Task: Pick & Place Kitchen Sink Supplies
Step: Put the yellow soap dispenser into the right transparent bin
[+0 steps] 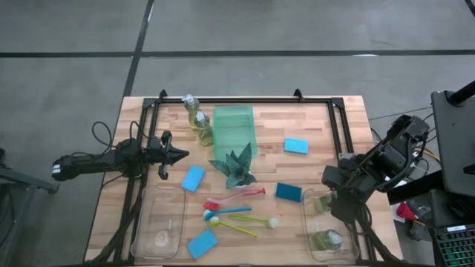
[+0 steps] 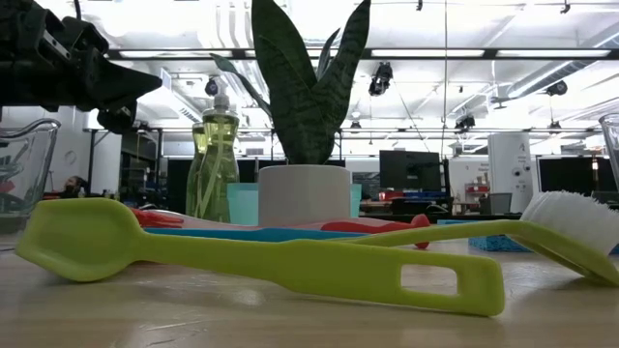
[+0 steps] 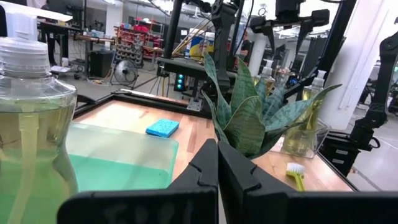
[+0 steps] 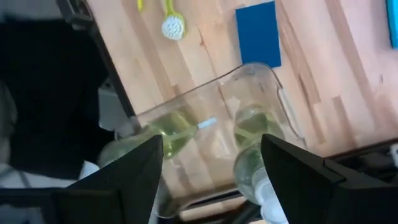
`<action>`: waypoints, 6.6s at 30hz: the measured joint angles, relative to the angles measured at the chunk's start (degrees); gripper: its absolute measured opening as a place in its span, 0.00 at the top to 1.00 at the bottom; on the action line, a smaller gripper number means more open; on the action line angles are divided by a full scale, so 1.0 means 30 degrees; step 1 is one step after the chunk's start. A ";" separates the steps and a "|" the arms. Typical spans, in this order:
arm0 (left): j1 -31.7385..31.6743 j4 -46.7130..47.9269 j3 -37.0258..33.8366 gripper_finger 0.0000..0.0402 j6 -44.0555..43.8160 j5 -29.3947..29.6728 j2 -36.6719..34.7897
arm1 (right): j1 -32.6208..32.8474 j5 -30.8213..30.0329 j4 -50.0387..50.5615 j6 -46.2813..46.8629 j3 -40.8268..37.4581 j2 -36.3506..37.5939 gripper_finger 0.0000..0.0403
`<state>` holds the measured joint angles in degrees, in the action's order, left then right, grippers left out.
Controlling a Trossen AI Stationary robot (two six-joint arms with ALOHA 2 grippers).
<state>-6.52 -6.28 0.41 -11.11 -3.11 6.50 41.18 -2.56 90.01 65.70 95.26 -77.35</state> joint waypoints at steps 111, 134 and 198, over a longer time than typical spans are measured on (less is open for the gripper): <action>0.0003 -0.0006 0.0005 1.00 0.0000 0.0000 0.0000 | -0.0384 0.2235 -0.4118 -0.3924 -0.6315 0.2334 0.92; 0.0005 0.0000 -0.0001 1.00 0.0000 0.0000 0.0004 | -0.0362 0.2838 -0.3318 -0.3047 -0.6322 0.2377 0.92; 0.0005 0.0000 -0.0001 1.00 0.0000 0.0000 0.0007 | -0.0245 -1.7564 -0.5852 -0.7537 -0.6647 0.7260 0.98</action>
<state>-6.50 -6.28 0.40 -11.11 -3.11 6.52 40.45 -55.26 72.46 43.09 75.32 -55.57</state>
